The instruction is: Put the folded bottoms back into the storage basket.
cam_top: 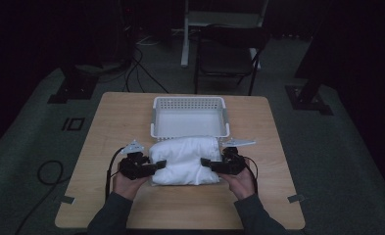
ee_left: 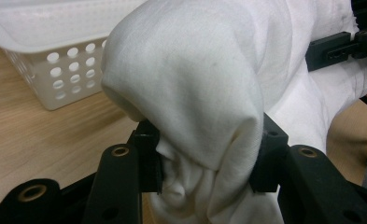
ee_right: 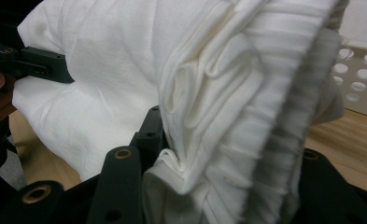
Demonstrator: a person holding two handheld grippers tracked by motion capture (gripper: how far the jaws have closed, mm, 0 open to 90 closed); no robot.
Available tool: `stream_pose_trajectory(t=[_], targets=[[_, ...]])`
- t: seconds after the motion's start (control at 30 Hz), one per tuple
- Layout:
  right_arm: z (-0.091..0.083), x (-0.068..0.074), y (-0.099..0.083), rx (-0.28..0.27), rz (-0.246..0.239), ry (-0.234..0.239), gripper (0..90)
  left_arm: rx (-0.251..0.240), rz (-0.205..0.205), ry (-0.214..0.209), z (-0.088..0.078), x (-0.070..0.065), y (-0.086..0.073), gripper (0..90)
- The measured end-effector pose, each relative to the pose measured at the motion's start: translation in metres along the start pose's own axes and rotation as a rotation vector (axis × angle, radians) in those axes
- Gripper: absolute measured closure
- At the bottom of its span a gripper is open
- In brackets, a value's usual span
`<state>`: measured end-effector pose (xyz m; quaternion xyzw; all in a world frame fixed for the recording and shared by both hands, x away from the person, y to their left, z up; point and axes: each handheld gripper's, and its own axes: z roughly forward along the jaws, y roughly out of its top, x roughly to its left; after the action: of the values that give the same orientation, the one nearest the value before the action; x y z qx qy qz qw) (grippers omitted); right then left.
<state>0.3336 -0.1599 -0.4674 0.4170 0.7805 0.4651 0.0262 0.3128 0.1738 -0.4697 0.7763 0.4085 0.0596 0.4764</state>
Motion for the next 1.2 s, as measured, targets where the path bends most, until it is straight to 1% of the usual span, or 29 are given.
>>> stream_pose_trajectory(t=[0.43, 0.7, 1.2], targets=[[-0.006, 0.0, 0.005, -0.019, -0.004, -0.009, 56.2, -0.01, 0.016, 0.0, 0.0, -0.002, 0.009, 55.9], [-0.008, -0.001, 0.006, -0.027, -0.003, -0.012, 56.2, -0.016, 0.016, -0.003, 0.0, -0.003, 0.012, 55.9], [-0.012, -0.003, 0.011, -0.041, -0.002, -0.025, 56.2, -0.023, 0.03, -0.003, 0.003, -0.003, 0.021, 55.9]])
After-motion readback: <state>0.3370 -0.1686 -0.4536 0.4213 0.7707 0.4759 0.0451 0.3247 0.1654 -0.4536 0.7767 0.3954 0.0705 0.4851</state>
